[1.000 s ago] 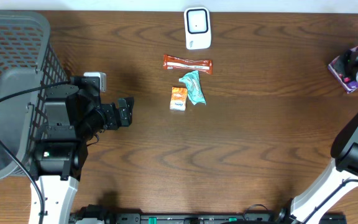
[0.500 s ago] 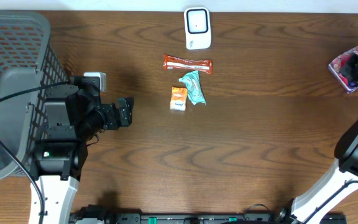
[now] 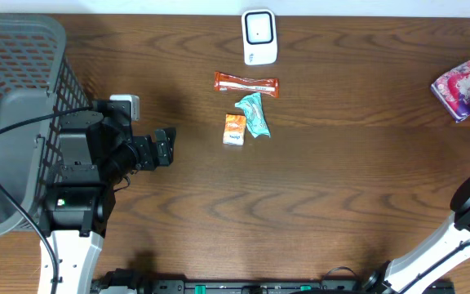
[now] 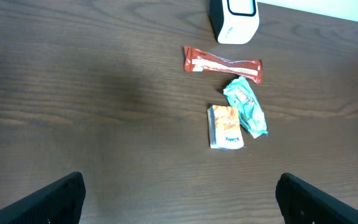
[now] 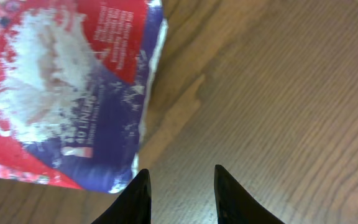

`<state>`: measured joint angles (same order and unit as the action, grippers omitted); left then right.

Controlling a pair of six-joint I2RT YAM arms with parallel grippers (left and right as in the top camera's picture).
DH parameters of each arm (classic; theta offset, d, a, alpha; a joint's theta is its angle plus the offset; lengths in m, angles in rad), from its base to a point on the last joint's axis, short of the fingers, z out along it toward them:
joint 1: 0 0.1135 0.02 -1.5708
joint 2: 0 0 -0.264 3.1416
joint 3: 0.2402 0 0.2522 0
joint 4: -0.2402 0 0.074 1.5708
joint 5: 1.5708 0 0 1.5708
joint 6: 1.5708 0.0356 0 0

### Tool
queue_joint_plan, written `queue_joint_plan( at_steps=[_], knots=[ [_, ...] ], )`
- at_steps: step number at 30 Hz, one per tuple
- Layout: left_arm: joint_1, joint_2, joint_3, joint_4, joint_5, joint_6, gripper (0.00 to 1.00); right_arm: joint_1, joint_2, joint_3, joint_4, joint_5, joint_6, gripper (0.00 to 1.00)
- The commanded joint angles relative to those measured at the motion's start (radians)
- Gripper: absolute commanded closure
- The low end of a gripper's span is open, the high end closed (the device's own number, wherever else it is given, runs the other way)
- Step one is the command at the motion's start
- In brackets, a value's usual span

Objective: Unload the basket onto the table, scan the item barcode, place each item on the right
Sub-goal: 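Lower the purple package onto the table and open the right gripper, then lift the right gripper away from the purple package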

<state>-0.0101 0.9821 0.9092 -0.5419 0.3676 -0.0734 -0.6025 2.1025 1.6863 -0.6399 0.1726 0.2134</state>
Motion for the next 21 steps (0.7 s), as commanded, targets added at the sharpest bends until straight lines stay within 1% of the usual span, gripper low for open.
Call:
queue_joint_plan(
  at_steps=[1,4,13,15,21],
  knots=[
    [0.003,0.004,-0.005,0.001,0.005,0.013,0.03,-0.002,-0.022,0.014,-0.004,-0.001,0.018,0.71],
    [0.003,0.004,-0.005,0.001,0.005,0.013,0.03,-0.010,-0.022,0.014,-0.001,0.023,0.018,0.74],
    [0.003,0.004,-0.005,0.001,0.005,0.013,0.03,-0.031,0.015,0.014,0.014,0.031,0.018,0.74],
    [0.003,0.004,-0.005,0.001,0.005,0.013,0.03,-0.031,0.038,0.013,0.016,0.003,0.018,0.74],
    [0.003,0.004,-0.005,0.001,0.005,0.013,0.03,-0.030,0.103,0.013,0.051,-0.151,0.018,0.77]
  ],
)
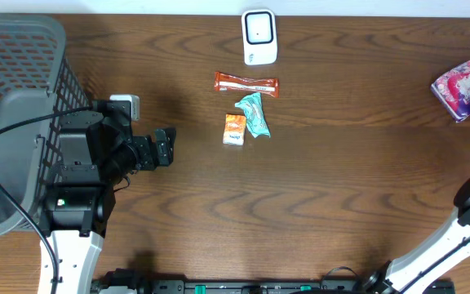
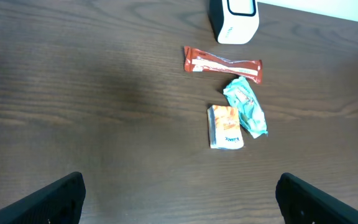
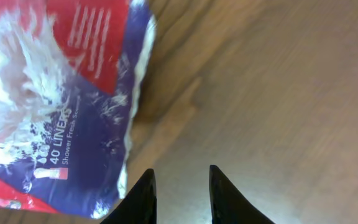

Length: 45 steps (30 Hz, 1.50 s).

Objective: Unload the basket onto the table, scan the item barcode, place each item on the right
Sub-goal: 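Lift the right gripper away from the purple package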

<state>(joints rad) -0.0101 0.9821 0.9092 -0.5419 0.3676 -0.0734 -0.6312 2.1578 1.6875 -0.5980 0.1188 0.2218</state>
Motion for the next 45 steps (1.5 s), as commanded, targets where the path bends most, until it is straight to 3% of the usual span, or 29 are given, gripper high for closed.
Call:
queue_joint_plan(
  at_steps=[1,9,17,29,35,45],
  knots=[
    [0.003,0.004,-0.005,0.001,0.005,0.013,0.03,-0.001,0.055,0.012,0.013,-0.119,0.009,0.77],
    [0.003,0.004,-0.005,0.001,0.005,0.013,0.03,0.020,0.071,0.013,0.011,-0.257,-0.017,0.78],
    [0.003,0.004,-0.005,0.001,0.005,0.013,0.03,0.047,0.061,0.020,0.018,-0.443,-0.029,0.72],
    [0.003,0.004,-0.005,0.001,0.005,0.013,0.03,0.105,-0.123,0.021,0.003,-0.439,0.010,0.62],
    [0.003,0.004,-0.005,0.001,0.005,0.013,0.03,0.167,-0.189,0.021,-0.031,-0.510,0.010,0.39],
    [0.003,0.004,-0.005,0.001,0.005,0.013,0.03,0.329,-0.187,0.018,-0.138,-0.618,0.009,0.20]
  ],
)
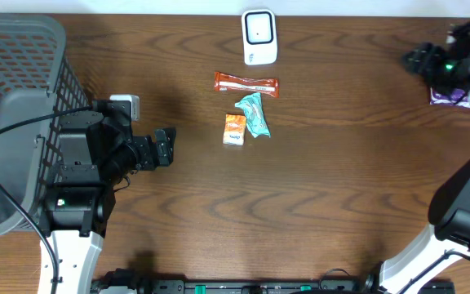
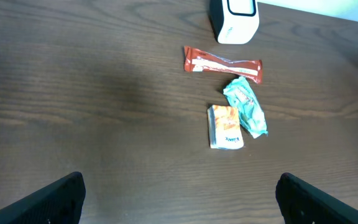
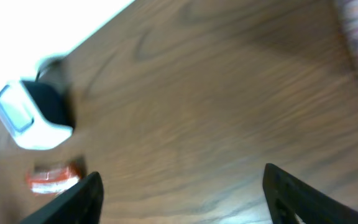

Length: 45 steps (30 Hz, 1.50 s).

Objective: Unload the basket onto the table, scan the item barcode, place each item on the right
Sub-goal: 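Lift the right gripper away from the purple package, then move the right gripper over the green wipes pack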

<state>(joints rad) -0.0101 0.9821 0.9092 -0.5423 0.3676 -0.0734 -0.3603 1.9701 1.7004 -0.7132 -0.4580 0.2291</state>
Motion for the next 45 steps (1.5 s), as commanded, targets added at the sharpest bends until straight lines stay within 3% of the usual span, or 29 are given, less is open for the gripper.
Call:
queue_joint_plan(
  at_steps=[1,3,8,11,17,34,38,45],
  knots=[
    [0.003,0.004,-0.005,0.002,0.005,0.013,0.03,0.078,0.000,0.005,-0.031,-0.042,0.002,0.19],
    [0.003,0.004,-0.005,0.002,0.005,0.013,0.03,0.115,0.000,0.005,-0.041,-0.041,0.002,0.13],
    [0.003,0.004,-0.005,0.002,0.005,0.013,0.03,0.213,0.007,0.005,-0.052,0.039,0.002,0.12],
    [0.003,0.004,-0.005,0.002,0.005,0.013,0.03,0.293,0.016,0.000,-0.058,0.144,0.002,0.01],
    [0.003,0.004,-0.005,0.002,0.005,0.013,0.03,0.399,0.025,0.000,-0.043,0.248,0.002,0.01],
    [0.003,0.004,-0.005,0.002,0.005,0.013,0.03,0.673,0.116,-0.001,0.018,0.247,0.040,0.01],
    [0.003,0.004,-0.005,0.002,0.005,0.013,0.03,0.739,0.144,-0.001,0.041,0.247,0.040,0.07],
    [0.003,0.004,-0.005,0.002,0.005,0.013,0.03,0.779,0.143,-0.001,0.039,0.247,0.040,0.02]
  ],
)
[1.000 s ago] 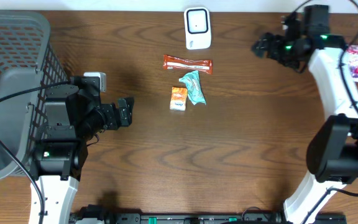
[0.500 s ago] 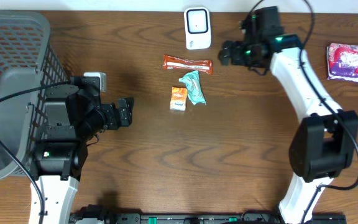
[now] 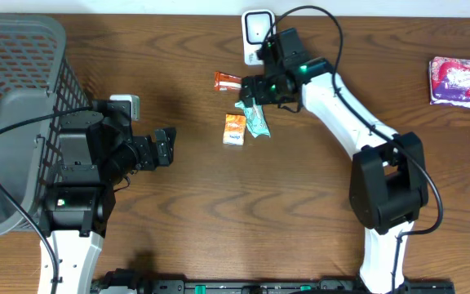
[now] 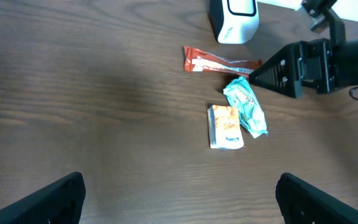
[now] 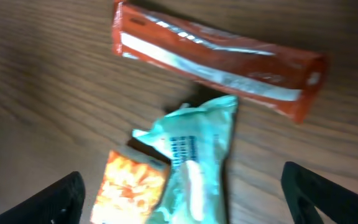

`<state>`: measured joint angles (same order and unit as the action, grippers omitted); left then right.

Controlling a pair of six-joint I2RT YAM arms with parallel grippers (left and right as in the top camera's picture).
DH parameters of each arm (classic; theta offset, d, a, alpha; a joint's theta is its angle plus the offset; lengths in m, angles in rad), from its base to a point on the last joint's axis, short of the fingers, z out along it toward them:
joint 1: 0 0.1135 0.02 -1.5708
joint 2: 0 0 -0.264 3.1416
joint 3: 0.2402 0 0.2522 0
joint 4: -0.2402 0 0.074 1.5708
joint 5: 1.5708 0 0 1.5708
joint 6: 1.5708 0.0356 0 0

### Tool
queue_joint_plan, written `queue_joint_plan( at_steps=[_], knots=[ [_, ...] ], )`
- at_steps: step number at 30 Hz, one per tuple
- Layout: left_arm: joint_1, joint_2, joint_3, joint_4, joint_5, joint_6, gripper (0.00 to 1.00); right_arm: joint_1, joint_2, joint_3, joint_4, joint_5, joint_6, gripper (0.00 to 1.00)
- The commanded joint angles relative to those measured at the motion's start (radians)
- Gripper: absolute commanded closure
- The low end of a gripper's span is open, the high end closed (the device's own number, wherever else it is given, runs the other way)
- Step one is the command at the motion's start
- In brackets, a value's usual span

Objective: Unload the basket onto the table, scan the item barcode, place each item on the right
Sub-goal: 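Move the right gripper over the green wipes pack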

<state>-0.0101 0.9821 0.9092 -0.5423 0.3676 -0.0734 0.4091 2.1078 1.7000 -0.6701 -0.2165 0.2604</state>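
Observation:
A white scanner (image 3: 256,31) stands at the table's far edge, also in the left wrist view (image 4: 234,18). Below it lie a red-brown bar (image 5: 216,59), a teal packet (image 5: 194,155) and a small orange box (image 5: 132,190), close together. My right gripper (image 3: 255,88) hovers open just above the bar and teal packet, holding nothing; in its own view the gripper (image 5: 188,205) straddles the teal packet and the box. My left gripper (image 3: 166,145) stays open and empty at the left, well away from the items.
A grey mesh basket (image 3: 23,49) fills the left side behind the left arm. A red and purple package (image 3: 451,81) lies at the far right edge. The right arm (image 3: 341,98) stretches across the table's upper middle.
My right gripper has gone from the far right, by the red and purple package, to just above the bar and teal packet in the middle. It is still open. The left arm is unchanged.
My right gripper was at the far right beside the red and purple package, fingers close together and empty, and stayed so. Then it stood wide open above that package, which now lies turned squarer. Now the gripper is over the three items by the scanner.

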Motion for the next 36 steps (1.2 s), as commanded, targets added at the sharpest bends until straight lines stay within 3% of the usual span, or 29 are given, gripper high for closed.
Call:
queue_joint_plan(
  at_steps=[1,5,12,17,20,32,36],
  knots=[
    [0.003,0.004,-0.005,0.002,0.005,0.013,0.03,0.011,0.006,0.000,-0.007,0.006,0.008,0.02],
    [0.003,0.004,-0.005,0.002,0.005,0.013,0.03,0.014,0.007,0.000,-0.008,0.010,0.008,0.04],
    [0.003,0.004,-0.005,0.002,0.005,0.013,0.03,0.019,0.016,0.000,-0.018,0.009,0.008,0.30],
    [0.003,0.004,-0.005,0.002,0.005,0.013,0.03,0.030,0.025,-0.001,-0.018,0.010,0.008,0.33],
    [0.003,0.004,-0.005,0.002,0.005,0.013,0.03,0.034,0.027,-0.001,-0.018,0.040,0.008,0.42],
    [0.003,0.004,-0.005,0.002,0.005,0.013,0.03,0.057,0.103,-0.002,-0.022,0.092,0.009,0.45],
    [0.003,0.004,-0.005,0.002,0.005,0.013,0.03,0.057,0.120,-0.002,-0.023,0.095,0.009,0.72]
  ],
)
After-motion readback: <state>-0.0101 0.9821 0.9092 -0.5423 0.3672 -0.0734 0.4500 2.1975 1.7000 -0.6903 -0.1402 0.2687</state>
